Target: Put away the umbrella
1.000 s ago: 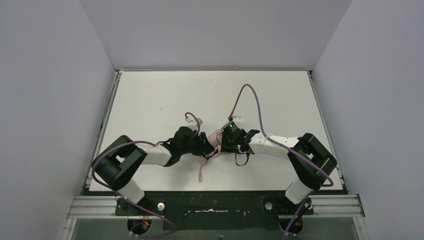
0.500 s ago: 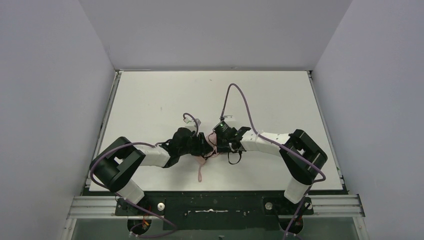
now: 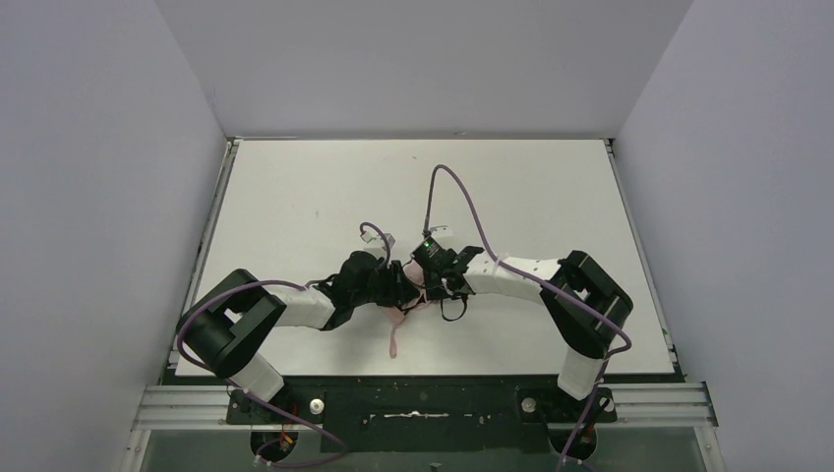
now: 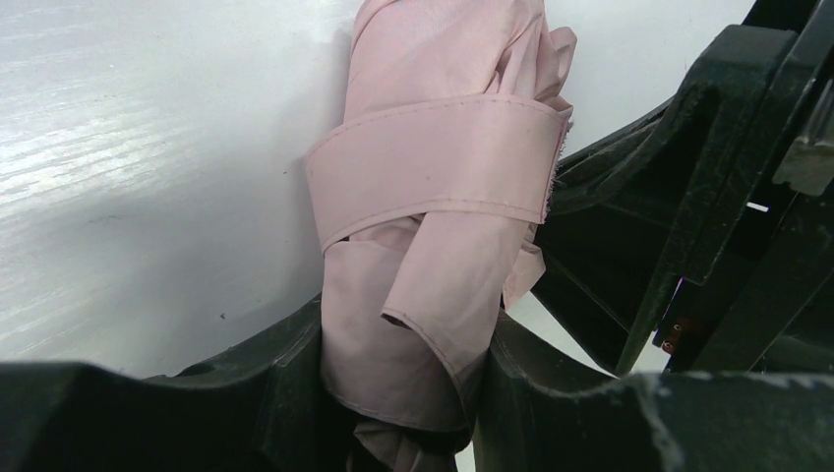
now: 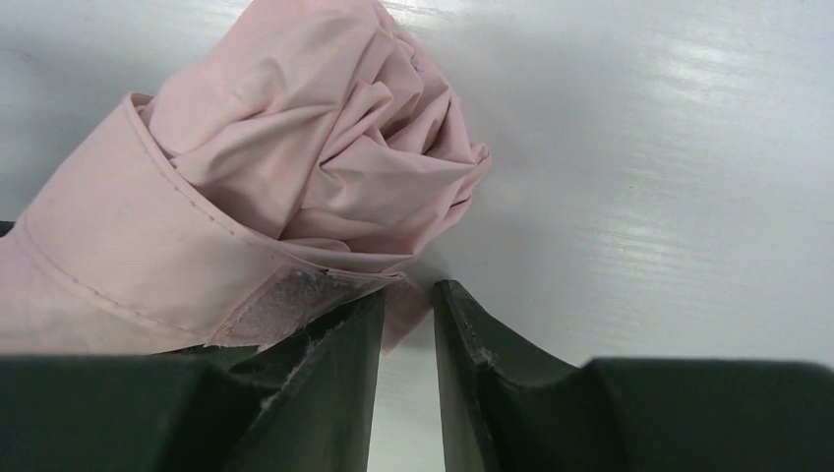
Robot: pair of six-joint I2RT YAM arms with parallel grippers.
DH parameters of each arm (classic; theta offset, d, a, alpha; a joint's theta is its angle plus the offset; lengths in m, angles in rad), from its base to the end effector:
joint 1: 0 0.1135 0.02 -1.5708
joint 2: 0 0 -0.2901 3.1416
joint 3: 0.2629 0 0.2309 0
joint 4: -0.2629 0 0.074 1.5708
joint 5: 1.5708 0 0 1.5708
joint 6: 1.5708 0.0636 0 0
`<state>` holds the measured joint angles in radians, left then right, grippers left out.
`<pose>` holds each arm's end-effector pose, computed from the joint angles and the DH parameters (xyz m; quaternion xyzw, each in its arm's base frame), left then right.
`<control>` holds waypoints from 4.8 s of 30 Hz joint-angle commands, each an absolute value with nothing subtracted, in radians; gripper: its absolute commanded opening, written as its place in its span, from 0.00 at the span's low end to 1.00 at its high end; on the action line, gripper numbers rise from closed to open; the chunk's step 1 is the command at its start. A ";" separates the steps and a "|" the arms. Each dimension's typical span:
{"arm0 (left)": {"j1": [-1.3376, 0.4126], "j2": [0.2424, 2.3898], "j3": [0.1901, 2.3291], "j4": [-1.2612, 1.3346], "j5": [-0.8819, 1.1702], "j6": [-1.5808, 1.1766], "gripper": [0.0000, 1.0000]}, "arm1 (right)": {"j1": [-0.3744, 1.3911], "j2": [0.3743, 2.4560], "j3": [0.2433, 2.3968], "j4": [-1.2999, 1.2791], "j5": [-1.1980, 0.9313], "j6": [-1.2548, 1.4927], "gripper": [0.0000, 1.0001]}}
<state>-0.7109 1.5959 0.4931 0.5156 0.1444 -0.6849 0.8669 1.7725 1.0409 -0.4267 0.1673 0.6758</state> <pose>0.2179 -0.1997 0.1557 0.0455 0.8787 -0.3514 0.3200 0.2274 0.2515 0.1682 -0.0760 0.9726 0.0836 0.2033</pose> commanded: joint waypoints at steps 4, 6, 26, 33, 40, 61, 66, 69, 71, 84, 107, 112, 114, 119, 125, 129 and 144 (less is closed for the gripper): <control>-0.713 1.612 0.465 0.382 0.087 -0.672 0.00 | 0.896 1.895 0.960 -0.456 0.074 0.690 0.18; -0.713 1.613 0.463 0.383 0.087 -0.672 0.00 | 0.896 1.894 0.951 -0.442 0.065 0.695 0.13; -0.707 1.550 0.478 0.267 0.008 -0.642 0.00 | 0.813 1.745 0.882 -0.544 0.212 0.653 0.00; -0.699 1.532 0.484 0.242 -0.021 -0.642 0.00 | 0.762 1.686 0.814 -0.545 0.186 0.650 0.00; -0.699 1.499 0.486 0.201 -0.067 -0.636 0.00 | 0.722 1.623 0.784 -0.546 0.087 0.622 0.00; -0.704 1.493 0.563 0.077 -0.146 -0.515 0.00 | 0.571 1.276 0.621 -0.289 -0.274 0.710 0.00; -0.709 1.499 0.547 0.089 -0.136 -0.517 0.00 | 0.611 1.325 0.697 -0.276 -0.108 0.766 0.22; -0.710 1.494 0.539 0.093 -0.129 -0.522 0.00 | 0.675 1.330 0.731 -0.246 0.052 0.774 0.29; -0.712 1.492 0.535 0.099 -0.127 -0.525 0.00 | 0.720 1.364 0.784 -0.281 0.165 0.776 0.31; -0.744 1.503 0.538 0.102 -0.136 -0.564 0.00 | 0.810 1.693 1.007 -0.334 0.154 0.844 0.31; -0.751 1.476 0.506 0.129 -0.144 -0.583 0.00 | 0.860 1.831 1.132 -0.383 0.130 0.811 0.34; -0.751 1.471 0.502 0.130 -0.144 -0.583 0.00 | 0.879 1.871 1.180 -0.467 0.133 0.791 0.35; -0.751 1.470 0.502 0.130 -0.145 -0.583 0.00 | 0.891 1.885 1.193 -0.493 0.142 0.784 0.36; -0.752 1.467 0.499 0.133 -0.147 -0.586 0.00 | 0.915 1.921 1.214 -0.557 0.176 0.767 0.36; -0.752 1.465 0.495 0.131 -0.146 -0.588 0.00 | 0.923 1.940 1.179 -0.571 0.173 0.763 0.34; -0.751 1.467 0.498 0.126 -0.141 -0.588 0.00 | 0.922 1.954 1.156 -0.561 0.154 0.742 0.27; -0.752 1.469 0.499 0.121 -0.158 -0.590 0.00 | 0.878 1.924 1.125 -0.454 0.064 0.717 0.00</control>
<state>-0.7448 1.4624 0.5259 0.2363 -0.1356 -0.5938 0.8906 1.8801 1.1770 -0.4084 0.1207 0.7364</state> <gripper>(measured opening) 0.382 0.031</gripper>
